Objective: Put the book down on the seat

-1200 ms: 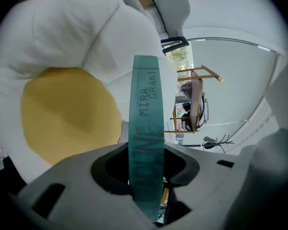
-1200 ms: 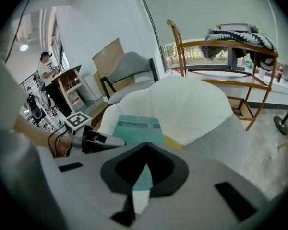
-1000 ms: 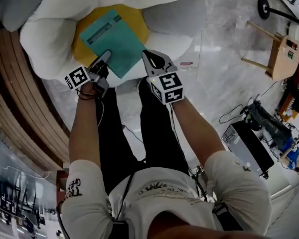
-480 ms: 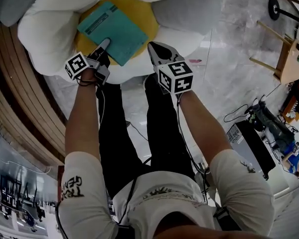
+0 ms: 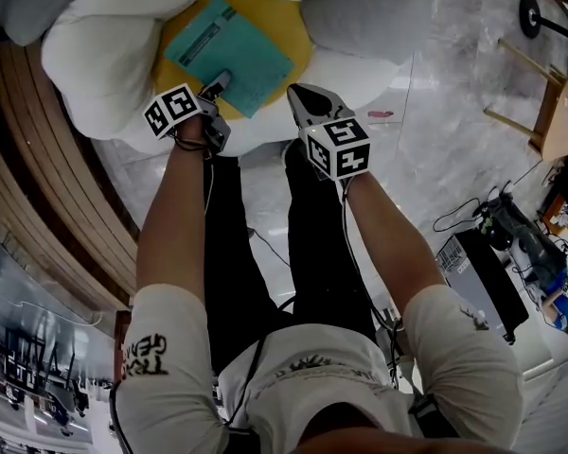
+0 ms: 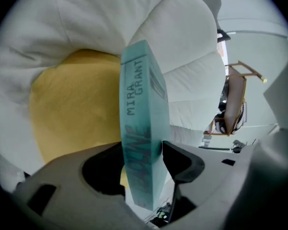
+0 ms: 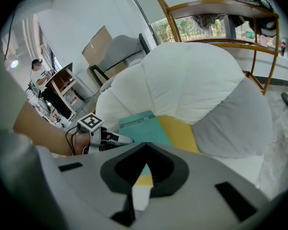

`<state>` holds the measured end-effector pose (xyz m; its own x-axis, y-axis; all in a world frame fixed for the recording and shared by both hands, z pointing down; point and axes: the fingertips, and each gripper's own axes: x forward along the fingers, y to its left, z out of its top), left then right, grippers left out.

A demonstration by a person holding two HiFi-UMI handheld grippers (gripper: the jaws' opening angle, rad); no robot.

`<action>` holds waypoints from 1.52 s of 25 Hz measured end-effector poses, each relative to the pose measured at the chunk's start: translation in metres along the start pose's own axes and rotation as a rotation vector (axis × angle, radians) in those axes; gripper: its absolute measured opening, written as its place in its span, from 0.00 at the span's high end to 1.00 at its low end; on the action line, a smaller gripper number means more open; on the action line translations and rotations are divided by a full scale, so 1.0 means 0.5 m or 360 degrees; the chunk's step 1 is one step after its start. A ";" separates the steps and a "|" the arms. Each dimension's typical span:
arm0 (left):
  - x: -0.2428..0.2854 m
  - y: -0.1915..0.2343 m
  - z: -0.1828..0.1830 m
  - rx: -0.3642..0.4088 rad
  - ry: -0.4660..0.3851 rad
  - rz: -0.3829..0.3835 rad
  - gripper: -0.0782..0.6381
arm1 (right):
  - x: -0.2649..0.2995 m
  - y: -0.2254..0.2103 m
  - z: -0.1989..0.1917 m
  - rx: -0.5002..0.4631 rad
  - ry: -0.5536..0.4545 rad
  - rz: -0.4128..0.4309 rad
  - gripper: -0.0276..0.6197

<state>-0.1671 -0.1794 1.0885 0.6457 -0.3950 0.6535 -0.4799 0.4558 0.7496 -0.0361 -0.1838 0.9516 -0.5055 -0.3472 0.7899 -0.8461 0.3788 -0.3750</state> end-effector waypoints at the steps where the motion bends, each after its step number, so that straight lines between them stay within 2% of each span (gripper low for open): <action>1: -0.003 0.011 -0.006 0.0041 0.0021 0.0065 0.54 | -0.002 -0.002 0.001 -0.0013 0.0006 -0.0004 0.92; 6: -0.042 0.057 -0.010 0.0137 -0.0027 0.0323 0.46 | -0.021 -0.014 0.020 -0.0048 0.0023 -0.0005 0.92; 8: -0.075 0.066 -0.001 0.0234 -0.0079 0.0448 0.46 | -0.029 -0.008 0.030 -0.0073 0.0018 0.0023 0.91; 9: -0.096 0.062 0.006 0.0345 -0.0113 0.0536 0.51 | -0.033 -0.006 0.037 -0.0091 0.0013 0.0031 0.92; 10: -0.117 0.049 0.013 0.0506 -0.0143 0.0624 0.75 | -0.038 -0.005 0.045 -0.0108 0.0006 0.0032 0.92; 11: -0.133 0.028 0.016 0.0697 -0.0153 0.0689 0.86 | -0.044 -0.003 0.052 -0.0120 0.0000 0.0028 0.92; 13: -0.147 -0.029 0.006 0.1051 -0.0107 0.0729 0.86 | -0.056 0.003 0.067 -0.0131 -0.0011 0.0013 0.92; 15: -0.160 -0.089 -0.008 0.1236 -0.0062 0.0728 0.86 | -0.071 0.014 0.084 -0.0138 -0.0029 -0.0007 0.92; 17: -0.187 -0.150 -0.005 0.1259 -0.0102 0.0718 0.86 | -0.088 0.029 0.112 -0.0158 -0.0071 -0.0023 0.92; 22: -0.271 -0.291 0.015 0.1058 -0.0331 0.0619 0.86 | -0.136 0.067 0.186 -0.0177 -0.0194 -0.0033 0.92; 25: -0.321 -0.375 0.014 0.1014 -0.0427 0.0546 0.86 | -0.178 0.109 0.218 -0.0157 -0.0229 0.0031 0.92; 27: -0.356 -0.439 0.018 0.1075 -0.0486 0.0538 0.86 | -0.215 0.134 0.251 -0.0166 -0.0280 0.0038 0.92; 31: -0.435 -0.574 0.053 0.1278 -0.0668 0.0573 0.86 | -0.293 0.164 0.343 -0.0205 -0.0425 0.0021 0.92; 34: -0.495 -0.668 0.051 0.1350 -0.0747 0.0562 0.86 | -0.371 0.179 0.406 -0.0228 -0.0517 -0.0008 0.92; 38: -0.550 -0.801 0.071 0.1452 -0.0841 0.0501 0.86 | -0.478 0.200 0.535 -0.0280 -0.0719 -0.0052 0.92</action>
<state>-0.1737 -0.2817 0.6122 0.1863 -0.7553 0.6283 -0.9776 -0.0787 0.1953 -0.0453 -0.2926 0.5955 -0.5351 -0.6843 0.4954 -0.8410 0.4872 -0.2354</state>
